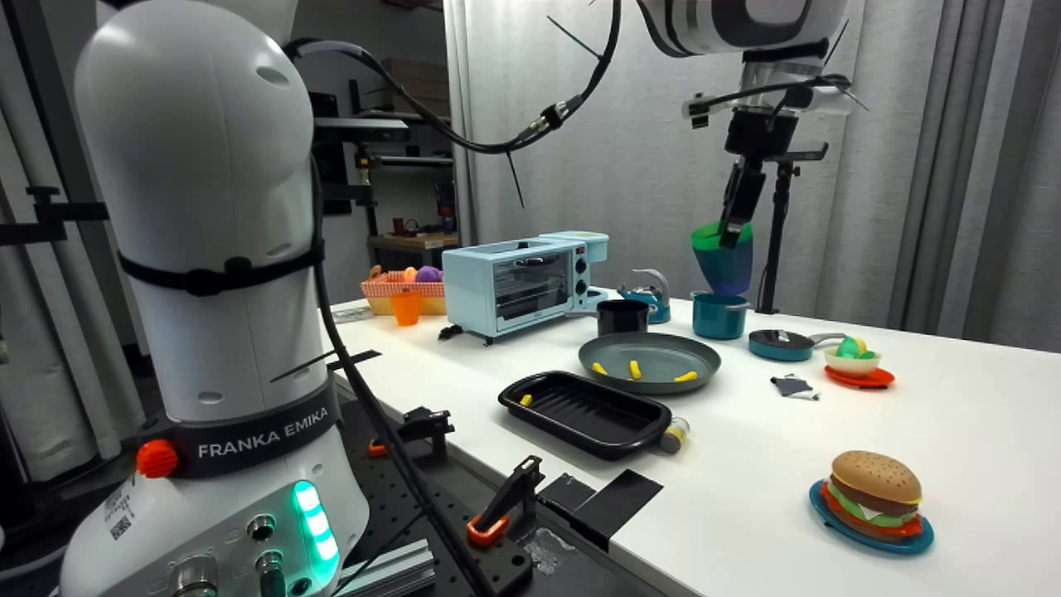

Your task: Pour the chips from the blue cup onto the gray plate

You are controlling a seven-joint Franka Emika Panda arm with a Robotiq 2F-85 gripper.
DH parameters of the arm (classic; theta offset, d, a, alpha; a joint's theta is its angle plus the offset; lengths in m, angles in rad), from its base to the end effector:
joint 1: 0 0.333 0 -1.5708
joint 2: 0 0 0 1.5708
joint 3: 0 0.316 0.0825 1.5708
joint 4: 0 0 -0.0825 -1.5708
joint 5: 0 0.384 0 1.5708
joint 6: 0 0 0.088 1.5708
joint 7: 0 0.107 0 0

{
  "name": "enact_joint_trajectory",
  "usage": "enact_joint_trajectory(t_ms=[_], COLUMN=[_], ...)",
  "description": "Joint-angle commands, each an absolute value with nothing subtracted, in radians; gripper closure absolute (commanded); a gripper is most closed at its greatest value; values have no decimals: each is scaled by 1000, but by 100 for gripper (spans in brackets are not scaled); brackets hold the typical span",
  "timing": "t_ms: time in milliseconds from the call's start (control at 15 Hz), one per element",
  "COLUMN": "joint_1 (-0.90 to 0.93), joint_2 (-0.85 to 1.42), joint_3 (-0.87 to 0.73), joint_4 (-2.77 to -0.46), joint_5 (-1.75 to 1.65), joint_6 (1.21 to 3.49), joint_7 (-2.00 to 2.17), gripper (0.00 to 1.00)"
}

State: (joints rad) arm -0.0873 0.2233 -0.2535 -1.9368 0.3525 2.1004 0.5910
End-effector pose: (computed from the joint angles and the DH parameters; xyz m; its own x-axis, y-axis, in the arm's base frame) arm 0.5713 -0.1789 0.3716 0.4467 -0.8746 -0.1886 -0.8928 -0.4221 -0.1574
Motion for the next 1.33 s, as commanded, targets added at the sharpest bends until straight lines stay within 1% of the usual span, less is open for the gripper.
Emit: enact_joint_trajectory(t_ms=[0,733,1267], joint_1=[-143,-245,-284], joint_2=[310,448,555], joint_3=[-224,-225,-224], joint_4=[-1816,-1709,-1653], joint_5=[418,484,475], joint_6=[2042,2050,2053], joint_7=[622,619,627], gripper=[43,43,43])
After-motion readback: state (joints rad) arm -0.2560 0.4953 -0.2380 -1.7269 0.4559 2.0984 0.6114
